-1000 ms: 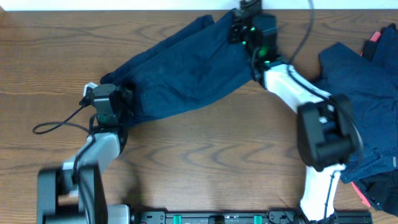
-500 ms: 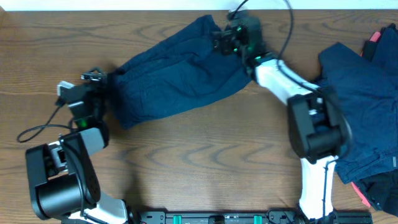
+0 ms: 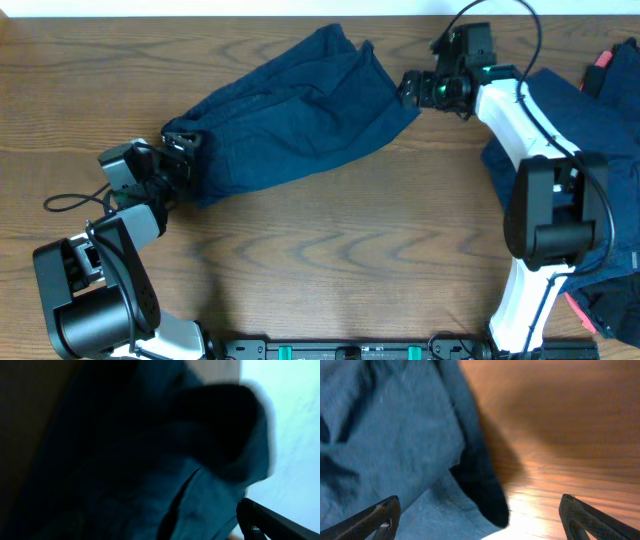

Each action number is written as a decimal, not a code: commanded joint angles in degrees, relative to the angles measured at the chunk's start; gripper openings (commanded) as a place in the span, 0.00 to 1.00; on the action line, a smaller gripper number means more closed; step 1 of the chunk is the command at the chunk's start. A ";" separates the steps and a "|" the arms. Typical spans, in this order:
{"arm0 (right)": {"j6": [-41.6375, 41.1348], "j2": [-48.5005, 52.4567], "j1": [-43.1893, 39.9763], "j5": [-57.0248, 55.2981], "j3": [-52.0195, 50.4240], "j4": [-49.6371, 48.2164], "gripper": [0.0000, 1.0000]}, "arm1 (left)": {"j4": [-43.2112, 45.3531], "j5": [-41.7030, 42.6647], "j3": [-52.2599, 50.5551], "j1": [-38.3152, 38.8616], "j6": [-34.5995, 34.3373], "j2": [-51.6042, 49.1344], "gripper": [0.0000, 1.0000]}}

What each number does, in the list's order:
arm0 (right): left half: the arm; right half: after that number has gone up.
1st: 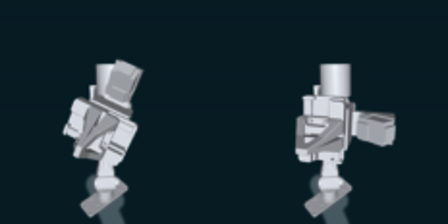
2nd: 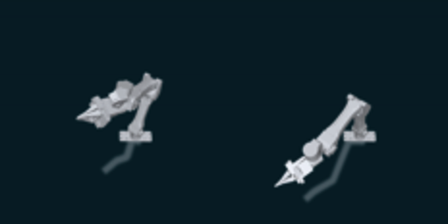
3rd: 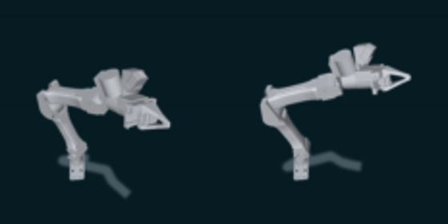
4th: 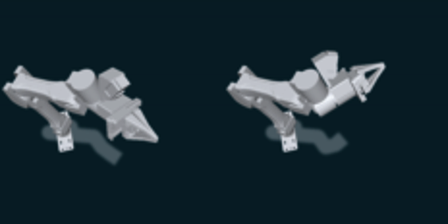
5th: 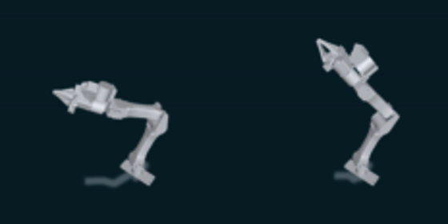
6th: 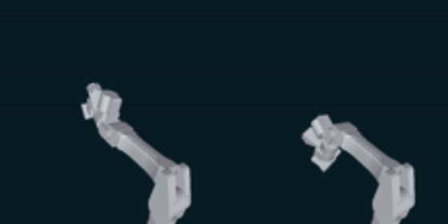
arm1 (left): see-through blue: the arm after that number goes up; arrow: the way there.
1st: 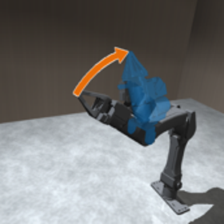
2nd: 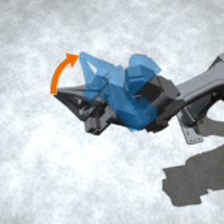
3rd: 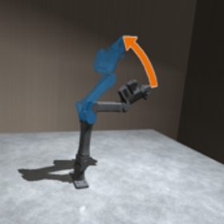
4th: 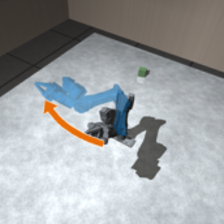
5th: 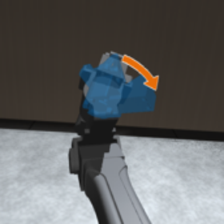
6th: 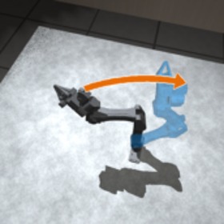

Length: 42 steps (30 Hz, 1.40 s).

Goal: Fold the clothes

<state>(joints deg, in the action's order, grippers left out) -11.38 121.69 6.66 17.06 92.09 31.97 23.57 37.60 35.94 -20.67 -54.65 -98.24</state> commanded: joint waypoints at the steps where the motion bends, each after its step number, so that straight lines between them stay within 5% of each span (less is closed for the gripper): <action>1: 2.71 3.04 1.25 5.73 -0.39 -0.39 0.99 | -1.68 1.79 0.28 0.02 6.19 0.61 0.98; 12: 2.40 11.67 6.69 5.90 -0.39 -12.50 0.95 | -5.68 1.84 0.28 0.02 7.50 0.59 0.98; 14: 2.43 12.55 7.45 5.33 -0.39 -14.01 0.74 | -7.19 1.84 0.28 0.02 7.50 0.61 0.98; 17: 1.03 12.28 7.89 3.21 -0.37 -12.70 0.25 | -9.42 2.16 0.28 0.02 7.50 0.61 0.98; 19: 0.02 11.19 7.80 1.97 -0.37 -9.49 0.01 | -10.82 2.89 0.28 0.02 7.50 0.61 0.98; 33: -0.13 -1.64 3.98 -14.16 -0.37 30.56 0.03 | -15.08 21.59 0.28 -0.02 10.12 3.30 0.98; 41: -0.15 -3.21 3.34 -15.37 -0.20 31.91 0.36 | -15.58 13.22 0.33 1.38 17.79 17.90 0.98; 42: -0.17 -3.67 3.26 -15.34 -0.17 31.61 0.47 | -15.58 11.47 0.33 2.08 19.56 19.47 0.98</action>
<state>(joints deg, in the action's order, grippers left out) -11.88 120.95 10.44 2.92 92.05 64.18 7.92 53.93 35.92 -20.01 -41.41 -82.89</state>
